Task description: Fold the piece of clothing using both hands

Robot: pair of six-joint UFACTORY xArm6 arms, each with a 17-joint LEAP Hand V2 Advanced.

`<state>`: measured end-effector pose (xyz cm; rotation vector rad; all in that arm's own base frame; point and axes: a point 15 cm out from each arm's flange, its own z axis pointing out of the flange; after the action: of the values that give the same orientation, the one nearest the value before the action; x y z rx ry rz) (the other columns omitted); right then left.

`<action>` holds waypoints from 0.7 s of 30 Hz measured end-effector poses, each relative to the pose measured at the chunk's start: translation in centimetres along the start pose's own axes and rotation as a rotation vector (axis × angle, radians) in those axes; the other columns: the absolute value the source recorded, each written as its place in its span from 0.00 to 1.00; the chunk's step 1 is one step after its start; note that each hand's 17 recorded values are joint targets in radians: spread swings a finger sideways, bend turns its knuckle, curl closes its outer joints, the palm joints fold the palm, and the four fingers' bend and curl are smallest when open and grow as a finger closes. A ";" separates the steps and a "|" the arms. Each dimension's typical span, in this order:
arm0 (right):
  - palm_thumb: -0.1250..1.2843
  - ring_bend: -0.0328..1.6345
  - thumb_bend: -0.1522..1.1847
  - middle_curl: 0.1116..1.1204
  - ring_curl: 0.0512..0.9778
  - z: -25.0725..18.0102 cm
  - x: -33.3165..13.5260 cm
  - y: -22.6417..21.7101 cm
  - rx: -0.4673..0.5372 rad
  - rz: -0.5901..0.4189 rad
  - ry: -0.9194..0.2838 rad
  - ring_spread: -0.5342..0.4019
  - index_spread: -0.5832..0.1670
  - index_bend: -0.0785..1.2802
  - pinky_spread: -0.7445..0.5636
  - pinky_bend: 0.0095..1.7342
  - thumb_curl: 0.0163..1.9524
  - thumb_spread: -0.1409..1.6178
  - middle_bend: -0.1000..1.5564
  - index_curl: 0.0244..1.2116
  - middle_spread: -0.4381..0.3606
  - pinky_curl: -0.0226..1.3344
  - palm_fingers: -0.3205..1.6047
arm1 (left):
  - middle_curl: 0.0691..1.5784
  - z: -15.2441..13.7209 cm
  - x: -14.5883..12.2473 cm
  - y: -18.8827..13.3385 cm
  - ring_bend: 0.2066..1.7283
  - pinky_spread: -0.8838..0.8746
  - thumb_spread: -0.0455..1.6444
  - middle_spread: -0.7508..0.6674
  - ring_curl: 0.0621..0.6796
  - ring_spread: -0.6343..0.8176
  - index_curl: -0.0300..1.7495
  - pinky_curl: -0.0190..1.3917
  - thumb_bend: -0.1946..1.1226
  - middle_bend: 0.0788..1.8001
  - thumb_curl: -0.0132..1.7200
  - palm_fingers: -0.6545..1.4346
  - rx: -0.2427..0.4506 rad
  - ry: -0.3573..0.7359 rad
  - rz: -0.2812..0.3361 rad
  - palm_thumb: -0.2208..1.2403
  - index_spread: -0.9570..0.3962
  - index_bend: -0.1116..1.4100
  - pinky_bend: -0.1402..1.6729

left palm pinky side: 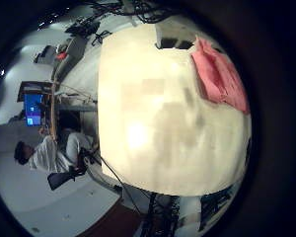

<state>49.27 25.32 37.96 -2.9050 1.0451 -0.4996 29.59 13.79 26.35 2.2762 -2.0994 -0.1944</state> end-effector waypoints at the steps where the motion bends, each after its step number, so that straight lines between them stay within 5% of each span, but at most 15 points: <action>1: 0.89 0.83 0.11 0.63 0.63 0.1 -0.9 -1.3 0.008 -0.017 -0.005 0.36 0.48 0.87 0.34 0.72 0.36 0.65 0.84 0.62 0.40 0.50 0.77 | 0.17 -0.1 -0.3 0.1 0.16 0.63 0.77 0.61 0.25 0.66 0.20 0.24 0.14 0.06 0.15 0.39 0.003 0.000 -0.004 0.43 0.77 0.19 0.27; 11: 0.87 0.83 0.10 0.63 0.62 8.3 -11.3 -10.4 0.067 -0.163 -0.088 0.36 0.48 0.87 0.33 0.72 0.37 0.67 0.83 0.62 0.40 0.49 0.78 | 0.17 0.2 -3.1 2.4 0.17 0.62 0.77 0.61 0.25 0.66 0.21 0.24 0.14 0.06 0.15 0.39 0.009 0.021 -0.077 0.43 0.76 0.19 0.27; 15: 0.74 0.82 0.08 0.61 0.60 11.0 -14.1 -11.4 0.074 -0.159 -0.156 0.35 0.45 0.82 0.29 0.69 0.35 0.71 0.82 0.60 0.39 0.46 0.76 | 0.17 0.5 -3.3 2.5 0.17 0.62 0.77 0.62 0.25 0.66 0.21 0.24 0.14 0.06 0.15 0.39 0.004 0.020 -0.080 0.43 0.76 0.19 0.27; 21: 0.74 0.73 0.11 0.55 0.54 10.9 -13.1 -11.0 0.072 -0.154 -0.171 0.21 0.31 0.49 0.18 0.66 0.32 0.76 0.73 0.53 0.31 0.43 0.43 | 0.17 0.5 -3.0 2.7 0.17 0.62 0.77 0.62 0.25 0.66 0.21 0.25 0.14 0.06 0.15 0.39 0.005 0.023 -0.079 0.43 0.76 0.19 0.28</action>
<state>49.85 40.97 25.10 -2.9154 0.7712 -0.2789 26.60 16.54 26.38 2.3548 -2.0030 -0.1651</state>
